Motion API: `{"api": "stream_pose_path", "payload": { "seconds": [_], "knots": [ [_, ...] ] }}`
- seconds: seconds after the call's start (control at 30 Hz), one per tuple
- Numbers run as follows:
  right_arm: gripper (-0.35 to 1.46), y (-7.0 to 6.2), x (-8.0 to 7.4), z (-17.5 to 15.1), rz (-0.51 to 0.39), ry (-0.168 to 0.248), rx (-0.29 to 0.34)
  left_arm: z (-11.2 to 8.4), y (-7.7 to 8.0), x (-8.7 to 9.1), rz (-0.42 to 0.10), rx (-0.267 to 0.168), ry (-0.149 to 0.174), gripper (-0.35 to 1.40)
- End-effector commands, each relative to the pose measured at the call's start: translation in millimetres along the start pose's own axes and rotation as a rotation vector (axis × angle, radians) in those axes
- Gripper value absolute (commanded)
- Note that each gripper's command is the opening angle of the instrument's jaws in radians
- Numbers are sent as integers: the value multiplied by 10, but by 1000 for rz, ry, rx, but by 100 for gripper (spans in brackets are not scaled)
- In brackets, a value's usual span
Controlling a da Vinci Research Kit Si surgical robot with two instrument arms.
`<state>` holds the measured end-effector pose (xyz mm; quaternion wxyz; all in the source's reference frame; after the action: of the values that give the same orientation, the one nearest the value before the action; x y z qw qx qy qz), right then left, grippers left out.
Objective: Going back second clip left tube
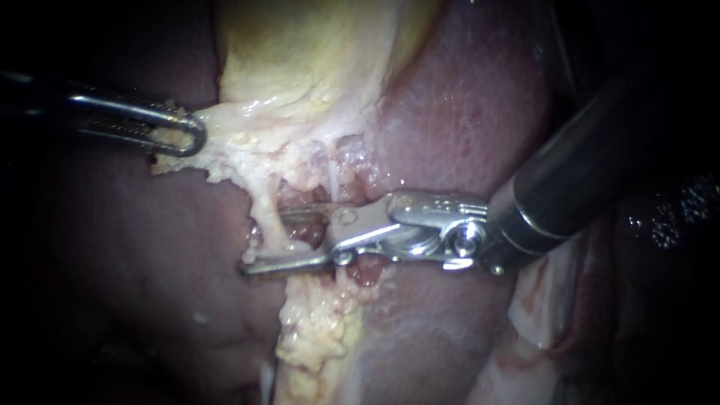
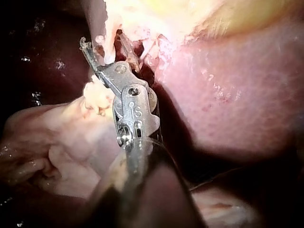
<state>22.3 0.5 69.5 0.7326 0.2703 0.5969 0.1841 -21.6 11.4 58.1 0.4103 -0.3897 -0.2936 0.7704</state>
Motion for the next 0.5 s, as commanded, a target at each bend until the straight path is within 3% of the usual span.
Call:
{"api": "stream_pose_path", "payload": {
  "seconds": [0.03,0.13,0.3,0.43,0.5],
  "knots": [
    [50,-1,-1,-4,-17,-2,8,0,0,0,0,0,0,-35],
    [50,-12,-2,-21,-96,-5,26,-1,0,-1,0,0,0,-35],
    [50,-29,-3,-62,-231,-11,-14,-1,0,-1,0,0,0,-35],
    [50,-39,5,-98,-284,-17,-43,-1,0,0,0,0,0,-35],
    [50,-42,13,-117,-304,-40,-46,-1,0,0,0,0,0,-35]
  ]
}}
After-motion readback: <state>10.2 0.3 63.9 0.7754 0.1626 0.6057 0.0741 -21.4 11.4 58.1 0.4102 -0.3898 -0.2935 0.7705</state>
